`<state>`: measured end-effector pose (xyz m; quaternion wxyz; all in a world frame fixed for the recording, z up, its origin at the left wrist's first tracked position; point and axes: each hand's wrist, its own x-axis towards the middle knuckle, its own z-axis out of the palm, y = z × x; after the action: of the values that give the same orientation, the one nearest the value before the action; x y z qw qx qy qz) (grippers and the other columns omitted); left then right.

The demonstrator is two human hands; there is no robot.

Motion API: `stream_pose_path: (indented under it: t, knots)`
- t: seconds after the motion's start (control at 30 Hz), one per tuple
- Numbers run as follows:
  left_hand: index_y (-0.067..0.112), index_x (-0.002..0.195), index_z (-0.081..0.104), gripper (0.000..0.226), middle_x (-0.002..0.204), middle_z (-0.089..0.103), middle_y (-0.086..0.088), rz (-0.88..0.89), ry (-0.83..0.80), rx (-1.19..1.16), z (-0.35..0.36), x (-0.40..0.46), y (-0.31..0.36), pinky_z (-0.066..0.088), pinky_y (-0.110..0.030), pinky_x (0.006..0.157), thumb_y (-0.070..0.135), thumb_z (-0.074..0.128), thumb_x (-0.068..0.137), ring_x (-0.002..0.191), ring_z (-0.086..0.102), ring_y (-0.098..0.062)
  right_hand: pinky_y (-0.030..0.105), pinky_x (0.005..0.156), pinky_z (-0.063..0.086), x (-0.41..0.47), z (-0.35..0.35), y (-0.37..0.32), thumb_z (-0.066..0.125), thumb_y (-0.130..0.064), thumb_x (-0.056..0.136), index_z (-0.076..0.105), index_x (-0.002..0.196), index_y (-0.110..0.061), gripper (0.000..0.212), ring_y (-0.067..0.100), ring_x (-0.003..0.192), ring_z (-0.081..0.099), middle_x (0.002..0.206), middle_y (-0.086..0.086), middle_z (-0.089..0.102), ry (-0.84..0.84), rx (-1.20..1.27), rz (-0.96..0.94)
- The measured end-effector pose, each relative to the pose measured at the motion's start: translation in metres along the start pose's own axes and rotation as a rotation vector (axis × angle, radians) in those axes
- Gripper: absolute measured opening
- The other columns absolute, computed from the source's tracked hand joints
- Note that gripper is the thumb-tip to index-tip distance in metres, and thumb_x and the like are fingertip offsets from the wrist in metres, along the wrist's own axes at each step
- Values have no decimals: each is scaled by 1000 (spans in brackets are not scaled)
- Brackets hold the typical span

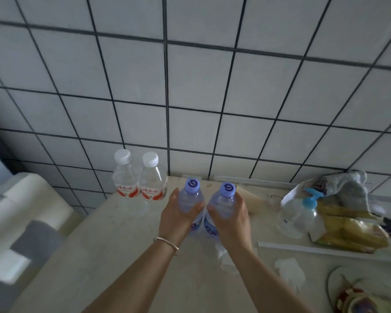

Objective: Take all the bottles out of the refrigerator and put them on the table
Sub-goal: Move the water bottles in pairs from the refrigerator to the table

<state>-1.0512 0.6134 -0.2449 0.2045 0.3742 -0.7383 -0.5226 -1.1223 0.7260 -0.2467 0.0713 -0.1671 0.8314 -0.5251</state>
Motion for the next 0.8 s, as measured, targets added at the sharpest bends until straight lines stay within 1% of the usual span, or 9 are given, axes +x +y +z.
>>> stream_pose_path:
  t: [0.1, 0.17, 0.27, 0.37, 0.47, 0.53, 0.6, 0.73, 0.8]
  knots:
    - [16, 126, 48, 76, 115, 58, -2, -139, -21, -52, -22, -40, 10, 38, -26, 83, 47, 72, 61, 118, 56, -25, 39, 101, 37, -38, -18, -17, 73, -38, 71, 39, 135, -9, 78, 30, 124, 42, 131, 13, 49, 34, -80, 138]
    - [11, 136, 42, 89, 132, 55, -8, -165, -2, -121, -44, -74, 18, 40, -27, 93, 42, 76, 60, 120, 54, -24, 36, 102, 31, -75, -30, -31, 74, -28, 75, 36, 137, -6, 76, 32, 126, 38, 134, 16, 45, 41, -127, 124]
    - [12, 130, 48, 76, 125, 60, -9, -166, 31, -155, -85, -138, 24, 43, -29, 89, 34, 79, 65, 103, 60, -20, 36, 106, 29, -141, -47, -57, 72, -29, 78, 36, 137, -7, 73, 31, 129, 35, 136, 14, 43, -17, -156, 65]
    - [15, 126, 51, 67, 116, 64, -4, -132, 86, -114, -124, -213, 25, 48, -37, 93, 36, 78, 68, 103, 62, -22, 33, 107, 28, -217, -62, -81, 67, -36, 82, 33, 140, -10, 72, 25, 133, 33, 141, 8, 40, -126, -172, -50]
    - [18, 122, 52, 49, 107, 63, 1, -51, 164, -87, -159, -295, 25, 48, -28, 84, 23, 74, 78, 97, 60, -17, 29, 107, 27, -291, -75, -99, 63, -39, 84, 31, 141, -16, 70, 18, 135, 31, 143, 1, 37, -219, -149, -167]
    - [27, 114, 52, 49, 106, 64, 4, 17, 211, -118, -182, -352, 24, 49, -25, 82, 32, 77, 72, 95, 63, -15, 29, 107, 28, -339, -83, -109, 63, -39, 84, 33, 140, -18, 67, 16, 133, 32, 141, -1, 40, -273, -112, -253]
    - [37, 107, 51, 50, 107, 64, 8, 40, 254, -195, -203, -410, 16, 51, -30, 83, 42, 75, 63, 95, 65, -14, 29, 107, 29, -388, -91, -114, 64, -39, 83, 34, 139, -18, 67, 17, 132, 35, 139, 0, 41, -331, -96, -322]
    - [37, 114, 48, 43, 109, 61, 13, 6, 370, -281, -238, -529, -11, 48, -20, 73, 26, 72, 80, 93, 64, -7, 30, 108, 31, -493, -108, -117, 64, -38, 84, 36, 139, -17, 65, 17, 131, 38, 139, 0, 42, -485, -78, -381]
    - [39, 109, 49, 40, 106, 60, 14, -18, 453, -257, -258, -587, -25, 50, -16, 71, 20, 71, 82, 91, 63, -4, 32, 106, 34, -543, -115, -118, 64, -38, 84, 37, 137, -19, 63, 17, 130, 40, 138, 0, 43, -553, -68, -376]
